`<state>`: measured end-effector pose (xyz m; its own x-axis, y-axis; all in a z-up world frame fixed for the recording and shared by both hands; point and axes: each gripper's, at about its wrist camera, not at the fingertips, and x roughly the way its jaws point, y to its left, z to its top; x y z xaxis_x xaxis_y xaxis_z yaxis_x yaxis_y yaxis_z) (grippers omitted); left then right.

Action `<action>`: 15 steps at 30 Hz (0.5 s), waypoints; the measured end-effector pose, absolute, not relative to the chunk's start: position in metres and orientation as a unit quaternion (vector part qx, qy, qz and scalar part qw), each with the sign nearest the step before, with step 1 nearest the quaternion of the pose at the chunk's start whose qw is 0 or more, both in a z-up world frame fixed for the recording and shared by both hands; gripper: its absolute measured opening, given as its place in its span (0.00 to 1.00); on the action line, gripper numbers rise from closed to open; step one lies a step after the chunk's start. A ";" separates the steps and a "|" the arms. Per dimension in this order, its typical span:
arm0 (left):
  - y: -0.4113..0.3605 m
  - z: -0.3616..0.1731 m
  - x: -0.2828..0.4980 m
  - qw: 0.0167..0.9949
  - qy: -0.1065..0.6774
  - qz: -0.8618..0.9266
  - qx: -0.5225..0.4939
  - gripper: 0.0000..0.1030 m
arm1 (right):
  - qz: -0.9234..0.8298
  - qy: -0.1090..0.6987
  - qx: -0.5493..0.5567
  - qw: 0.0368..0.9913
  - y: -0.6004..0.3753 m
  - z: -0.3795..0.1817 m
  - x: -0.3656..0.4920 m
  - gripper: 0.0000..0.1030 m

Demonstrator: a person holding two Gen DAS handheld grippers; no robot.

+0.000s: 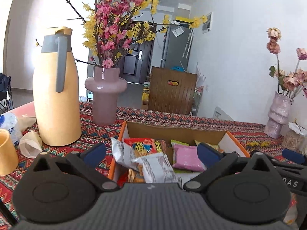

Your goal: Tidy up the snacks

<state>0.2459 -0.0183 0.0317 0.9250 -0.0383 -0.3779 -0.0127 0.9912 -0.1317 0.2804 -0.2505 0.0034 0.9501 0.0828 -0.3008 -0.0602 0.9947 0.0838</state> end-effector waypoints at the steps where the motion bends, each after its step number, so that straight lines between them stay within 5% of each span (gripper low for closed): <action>1: -0.017 0.032 0.238 0.979 0.195 -0.011 -0.065 1.00 | 0.041 0.156 0.036 0.986 -0.250 0.006 0.274 1.00; 15: -0.009 0.006 0.148 0.970 0.237 -0.048 -0.023 1.00 | 0.081 0.231 0.025 0.969 -0.245 -0.006 0.177 1.00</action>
<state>0.1475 -0.0088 0.0058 0.8831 -0.1043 -0.4575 0.0825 0.9943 -0.0674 0.1771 -0.2452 -0.0064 0.8800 0.1687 -0.4439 -0.1454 0.9856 0.0862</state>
